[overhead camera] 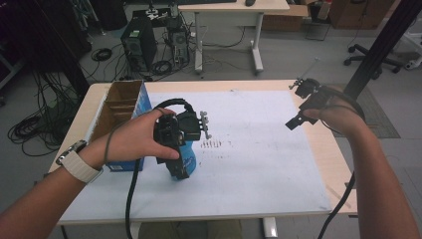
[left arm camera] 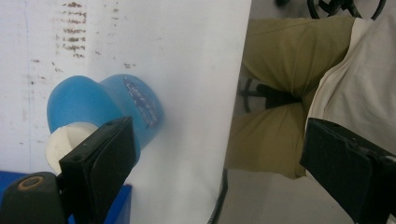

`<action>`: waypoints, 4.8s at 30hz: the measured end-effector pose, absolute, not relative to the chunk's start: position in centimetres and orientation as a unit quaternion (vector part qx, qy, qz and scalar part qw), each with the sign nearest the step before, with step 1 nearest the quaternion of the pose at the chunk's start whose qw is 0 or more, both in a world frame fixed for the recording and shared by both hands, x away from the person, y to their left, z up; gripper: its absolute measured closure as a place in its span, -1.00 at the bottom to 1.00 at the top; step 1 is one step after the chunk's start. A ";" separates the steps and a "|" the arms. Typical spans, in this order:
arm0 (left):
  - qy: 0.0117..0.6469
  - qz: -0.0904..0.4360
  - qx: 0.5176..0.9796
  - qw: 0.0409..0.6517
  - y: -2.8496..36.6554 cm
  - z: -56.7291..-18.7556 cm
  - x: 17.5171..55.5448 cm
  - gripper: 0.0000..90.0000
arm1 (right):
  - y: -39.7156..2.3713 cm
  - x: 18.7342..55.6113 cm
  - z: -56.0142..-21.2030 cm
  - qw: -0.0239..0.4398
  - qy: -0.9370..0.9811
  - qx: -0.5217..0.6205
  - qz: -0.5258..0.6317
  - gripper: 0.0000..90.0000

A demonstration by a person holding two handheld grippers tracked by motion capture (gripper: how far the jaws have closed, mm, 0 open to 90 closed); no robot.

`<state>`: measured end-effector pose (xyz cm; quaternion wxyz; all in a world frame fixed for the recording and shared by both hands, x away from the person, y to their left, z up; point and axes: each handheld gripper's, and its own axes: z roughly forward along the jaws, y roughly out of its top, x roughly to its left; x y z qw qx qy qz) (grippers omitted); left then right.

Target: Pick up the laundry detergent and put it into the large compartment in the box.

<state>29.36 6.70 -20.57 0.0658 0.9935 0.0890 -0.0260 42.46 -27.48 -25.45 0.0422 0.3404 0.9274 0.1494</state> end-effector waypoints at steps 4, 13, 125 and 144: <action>0.089 -0.023 0.993 0.068 6.6 -20.2 29.2 -0.76 | -27.5 42.4 -25.4 0.043 0.928 0.339 0.151 -0.82; 0.090 -0.019 0.994 0.065 6.4 -19.9 28.9 -0.79 | -27.4 42.5 -25.5 0.043 0.928 0.338 0.150 -0.82; 0.354 0.022 0.932 0.082 9.3 -19.0 33.7 -0.80 | -27.2 42.1 -25.9 0.038 0.930 0.333 0.154 -0.81; 0.341 0.015 0.936 0.083 9.4 -20.9 34.1 -0.79 | -27.3 42.1 -26.1 0.035 0.929 0.335 0.153 -0.81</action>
